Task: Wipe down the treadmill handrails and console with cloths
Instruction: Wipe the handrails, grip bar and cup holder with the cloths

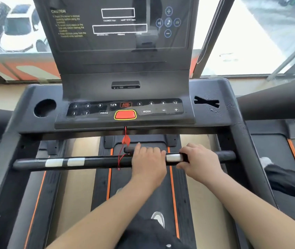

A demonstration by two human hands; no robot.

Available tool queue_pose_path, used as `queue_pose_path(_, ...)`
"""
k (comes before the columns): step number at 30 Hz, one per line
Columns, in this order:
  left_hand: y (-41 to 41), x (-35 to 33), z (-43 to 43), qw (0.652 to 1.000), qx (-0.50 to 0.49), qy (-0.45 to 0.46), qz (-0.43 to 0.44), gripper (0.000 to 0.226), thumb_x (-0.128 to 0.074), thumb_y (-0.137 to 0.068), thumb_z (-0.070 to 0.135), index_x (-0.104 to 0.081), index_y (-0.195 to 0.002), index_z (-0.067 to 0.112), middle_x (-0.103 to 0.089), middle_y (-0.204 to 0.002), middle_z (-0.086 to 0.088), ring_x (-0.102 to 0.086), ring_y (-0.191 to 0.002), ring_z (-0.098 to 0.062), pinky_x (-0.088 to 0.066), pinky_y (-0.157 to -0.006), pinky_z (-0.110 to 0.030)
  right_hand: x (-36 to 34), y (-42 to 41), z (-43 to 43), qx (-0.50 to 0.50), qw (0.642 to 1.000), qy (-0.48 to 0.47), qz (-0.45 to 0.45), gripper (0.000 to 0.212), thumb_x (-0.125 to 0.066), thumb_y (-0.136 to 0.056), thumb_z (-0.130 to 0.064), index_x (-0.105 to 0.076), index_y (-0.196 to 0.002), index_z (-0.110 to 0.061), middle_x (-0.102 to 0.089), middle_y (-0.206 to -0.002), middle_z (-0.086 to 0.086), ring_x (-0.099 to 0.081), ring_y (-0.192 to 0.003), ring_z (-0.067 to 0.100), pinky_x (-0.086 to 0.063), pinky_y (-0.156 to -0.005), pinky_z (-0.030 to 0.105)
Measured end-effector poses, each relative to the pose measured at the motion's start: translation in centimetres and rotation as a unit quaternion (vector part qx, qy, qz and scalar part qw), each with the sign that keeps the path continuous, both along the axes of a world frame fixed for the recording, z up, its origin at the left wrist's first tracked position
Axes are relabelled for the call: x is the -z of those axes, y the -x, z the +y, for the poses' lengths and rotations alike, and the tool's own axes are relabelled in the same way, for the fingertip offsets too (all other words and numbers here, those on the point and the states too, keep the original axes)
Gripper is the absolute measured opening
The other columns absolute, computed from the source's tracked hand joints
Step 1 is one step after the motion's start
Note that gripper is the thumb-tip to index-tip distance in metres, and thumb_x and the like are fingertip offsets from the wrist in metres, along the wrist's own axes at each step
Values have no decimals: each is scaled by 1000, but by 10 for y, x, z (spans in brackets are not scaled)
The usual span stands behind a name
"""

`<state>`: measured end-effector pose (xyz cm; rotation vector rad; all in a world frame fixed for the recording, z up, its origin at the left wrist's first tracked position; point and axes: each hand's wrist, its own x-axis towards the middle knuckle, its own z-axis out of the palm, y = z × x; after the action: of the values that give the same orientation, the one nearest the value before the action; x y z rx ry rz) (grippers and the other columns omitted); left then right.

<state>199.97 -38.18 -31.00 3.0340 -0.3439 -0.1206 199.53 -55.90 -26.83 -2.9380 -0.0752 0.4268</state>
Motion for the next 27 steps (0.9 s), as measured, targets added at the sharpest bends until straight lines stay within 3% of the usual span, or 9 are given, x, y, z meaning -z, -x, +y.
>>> queue_pose_path(3, 10, 4, -14, 992, 96, 77, -32, 43, -33, -102, 35, -70, -110, 14, -73, -98, -1, -66, -94, -26, -39, -112, -45, -2, 13, -10, 19, 998, -49, -35, 46, -75, -81, -52, -67, -120, -28, -65, -112, -11, -59, -110, 17, -49, -83, 31)
queue_pose_path(6, 3, 5, 26, 980, 187, 65, -28, 49, -37, -102, 39, -64, -131, 11, -72, -119, -2, -65, -108, -24, -46, -108, -43, -9, 26, -49, 56, 983, -67, -162, 53, -86, -75, -44, -71, -116, -13, -71, -113, 0, -64, -106, 28, -56, -90, 41)
queue_pose_path(9, -4, 0, 24, 993, 110, -29, -9, 44, -30, -103, 43, -66, -101, 18, -71, -89, -3, -64, -83, -31, -49, -88, -44, -16, 36, -96, 131, 968, -30, -211, 53, -83, -80, -36, -70, -122, -6, -67, -122, 12, -60, -115, 34, -53, -98, 47)
queue_pose_path(11, -5, -3, -17, 999, 53, -10, 8, 45, -22, -104, 41, -57, -83, 23, -67, -77, -3, -60, -72, -33, -42, -76, -45, -17, 42, -113, 184, 966, -11, -183, 61, -78, -84, -38, -62, -133, -5, -59, -136, 15, -52, -128, 35, -50, -103, 49)
queue_pose_path(13, 4, -4, -64, 998, 49, 44, -3, 44, -21, -105, 39, -57, -84, 24, -67, -81, -1, -61, -76, -31, -41, -78, -44, -18, 48, -120, 237, 963, 2, -125, 76, -71, -88, -46, -46, -147, -5, -47, -149, 16, -40, -139, 34, -45, -107, 49)
queue_pose_path(16, 19, -1, -102, 987, 94, 131, -13, 48, -29, -103, 39, -67, -121, 15, -71, -117, -2, -63, -104, -27, -41, -104, -44, -20, 53, -127, 319, 947, 5, -24, 80, -65, -87, -60, -39, -140, -6, -46, -139, 13, -43, -131, 33, -48, -92, 48)
queue_pose_path(20, 24, 4, -67, 972, 231, 50, 0, 64, -30, -102, 43, -37, -156, 9, -44, -156, -8, -45, -138, -30, -21, -121, -44, -24, 56, -136, 355, 934, -12, 42, 50, -64, -83, -57, -47, -106, -16, -52, -109, 4, -54, -108, 30, -48, -77, 42)
queue_pose_path(23, 21, 10, -59, 970, 244, 15, 1, 67, -35, -100, 43, -32, -158, 10, -42, -156, -8, -44, -135, -33, -27, -119, -48, -25, 53, -134, 364, 930, -3, 43, 46, -66, -84, -52, -47, -104, -16, -53, -107, 4, -56, -105, 29, -48, -75, 40)
queue_pose_path(27, 5, 12, -126, 966, 256, 41, 15, 64, -32, -99, 40, -34, -153, 8, -54, -141, -6, -56, -111, -31, -46, -104, -44, -29, 42, -130, 386, 921, 2, 58, 48, -71, -79, -50, -46, -101, -16, -55, -109, 5, -59, -105, 30, -48, -73, 37)
